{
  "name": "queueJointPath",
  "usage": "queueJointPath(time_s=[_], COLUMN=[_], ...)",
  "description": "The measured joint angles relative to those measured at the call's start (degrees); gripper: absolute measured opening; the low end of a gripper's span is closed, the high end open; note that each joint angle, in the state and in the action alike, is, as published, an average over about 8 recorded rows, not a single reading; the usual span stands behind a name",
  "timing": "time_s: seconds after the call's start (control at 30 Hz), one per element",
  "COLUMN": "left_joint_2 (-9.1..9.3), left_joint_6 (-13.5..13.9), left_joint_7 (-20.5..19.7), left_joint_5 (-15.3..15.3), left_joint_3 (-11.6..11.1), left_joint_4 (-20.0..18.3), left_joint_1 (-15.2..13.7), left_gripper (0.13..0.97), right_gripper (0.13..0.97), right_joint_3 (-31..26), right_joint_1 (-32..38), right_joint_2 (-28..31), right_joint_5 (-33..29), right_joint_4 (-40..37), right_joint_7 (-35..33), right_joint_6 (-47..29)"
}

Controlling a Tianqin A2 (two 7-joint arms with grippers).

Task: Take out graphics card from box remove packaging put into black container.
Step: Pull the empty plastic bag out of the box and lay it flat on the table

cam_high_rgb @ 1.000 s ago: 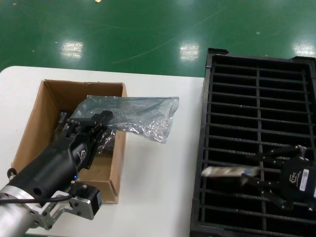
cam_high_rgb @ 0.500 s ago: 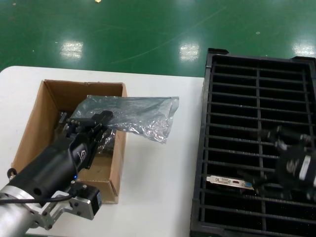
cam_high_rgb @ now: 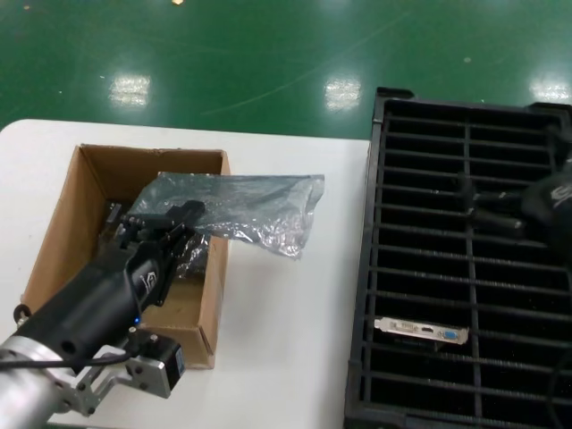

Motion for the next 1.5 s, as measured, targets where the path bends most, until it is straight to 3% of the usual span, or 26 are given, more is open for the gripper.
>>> queueJointPath(time_s=[0.13, 0.27, 0.43, 0.57, 0.7, 0.87, 1.03, 1.17, 1.3, 1.5], left_joint_2=[0.0, 0.17, 2.65, 6.21, 10.24, 16.37, 23.44, 27.26, 28.89, 29.41], left_joint_6=[0.0, 0.2, 4.66, 12.8, 22.98, 36.1, 49.21, 58.28, 63.32, 63.36], left_joint_7=[0.0, -0.14, -4.52, -13.05, -23.47, -36.58, -49.7, -59.84, -69.35, -78.93], left_joint_5=[0.0, 0.09, 1.32, 1.55, 0.3, 0.25, 5.01, 10.49, 14.17, 16.61], left_joint_3=[0.0, -0.08, -1.39, -3.79, -7.18, -11.85, -16.09, -17.38, -16.57, -14.52], left_joint_4=[0.0, -0.07, -1.38, -2.59, -2.82, 0.17, 6.63, 11.75, 16.3, 21.64], left_joint_1=[0.0, -0.05, -1.28, -4.34, -8.92, -15.3, -22.18, -26.6, -29.45, -32.18], left_gripper=[0.14, 0.14, 0.14, 0.14, 0.14, 0.14, 0.14, 0.14, 0.14, 0.159], right_gripper=[0.835, 0.898, 0.906, 0.937, 0.96, 0.963, 0.966, 0.966, 0.966, 0.966], right_joint_3=[4.75, 7.38, 7.73, 7.72, 7.72, 7.72, 7.72, 7.72, 7.72, 7.72], right_joint_1=[0.12, 0.29, 0.32, 0.32, 0.32, 0.32, 0.32, 0.32, 0.32, 0.32], right_joint_2=[-7.53, -11.4, -11.89, -11.89, -11.89, -11.89, -11.89, -11.89, -11.89, -11.89], right_joint_5=[-4.37, -6.7, -6.99, -6.98, -6.99, -6.99, -6.99, -7.0, -7.0, -7.0], right_joint_4=[-3.04, -4.47, -4.64, -4.64, -4.64, -4.64, -4.64, -4.64, -4.64, -4.64], right_joint_7=[4.16, 6.37, 6.63, 6.63, 6.63, 6.63, 6.64, 6.64, 6.64, 6.64], right_joint_6=[3.27, 4.78, 4.97, 4.97, 4.98, 4.98, 4.98, 4.98, 4.98, 4.98])
